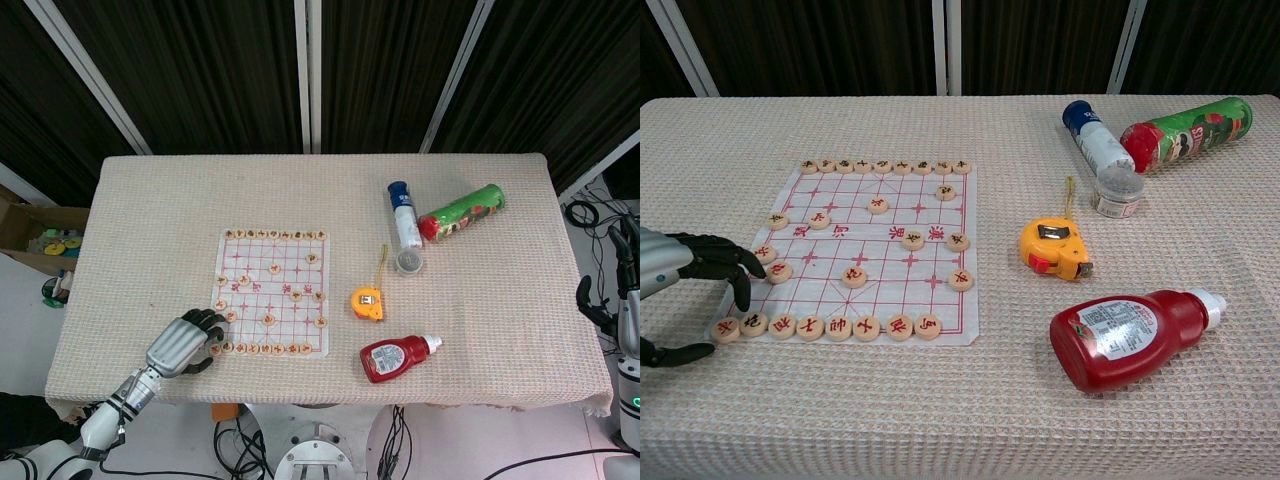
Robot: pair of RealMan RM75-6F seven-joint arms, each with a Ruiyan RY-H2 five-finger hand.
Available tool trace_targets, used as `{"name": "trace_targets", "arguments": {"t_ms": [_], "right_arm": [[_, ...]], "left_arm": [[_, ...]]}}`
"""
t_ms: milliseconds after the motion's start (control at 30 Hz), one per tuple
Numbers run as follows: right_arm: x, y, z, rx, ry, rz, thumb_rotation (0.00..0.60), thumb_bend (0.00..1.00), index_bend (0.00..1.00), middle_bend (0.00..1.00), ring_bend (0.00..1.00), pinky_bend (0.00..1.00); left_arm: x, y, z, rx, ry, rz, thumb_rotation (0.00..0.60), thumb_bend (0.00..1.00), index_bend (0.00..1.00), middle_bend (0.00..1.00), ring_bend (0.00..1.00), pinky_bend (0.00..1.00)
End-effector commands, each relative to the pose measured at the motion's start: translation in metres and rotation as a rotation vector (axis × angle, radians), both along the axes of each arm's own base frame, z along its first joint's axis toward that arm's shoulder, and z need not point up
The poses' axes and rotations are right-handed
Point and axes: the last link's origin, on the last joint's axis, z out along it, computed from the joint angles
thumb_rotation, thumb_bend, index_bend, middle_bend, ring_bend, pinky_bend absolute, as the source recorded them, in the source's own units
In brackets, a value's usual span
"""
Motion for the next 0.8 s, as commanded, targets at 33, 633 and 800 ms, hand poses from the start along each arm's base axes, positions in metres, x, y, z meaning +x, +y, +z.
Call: {"name": "trace_targets", "arguments": {"t_ms": [33, 633, 800], "right_arm": [[-0.0007, 0.0005, 0.0003, -0.004, 0.009, -0.002, 0.600, 0.61, 0.00, 0.00, 0.00, 0.00], [-0.0040, 0.0005, 0.0003, -0.012, 0.009, -0.003, 0.600, 0.58, 0.00, 0.00, 0.00, 0.00], [-0.0061, 0.0002, -0.0002, -0.010, 0.006, -0.013, 0.600, 0.58, 0.00, 0.00, 0.00, 0.00]], "left_arm": [[0.0002, 0.0005, 0.0001, 0.001, -0.001, -0.002, 0.551, 0.30, 0.41, 0.23, 0.17, 0.25], [-0.0034, 0.0000, 0.0005, 0.002, 0.015, 0.009, 0.552, 0.33, 0.46, 0.23, 0.17, 0.25], [-0.0050, 0.0000, -0.0002, 0.003, 0.016, 0.010, 0.554, 0.33, 0.49, 0.23, 0.17, 0.25]]}}
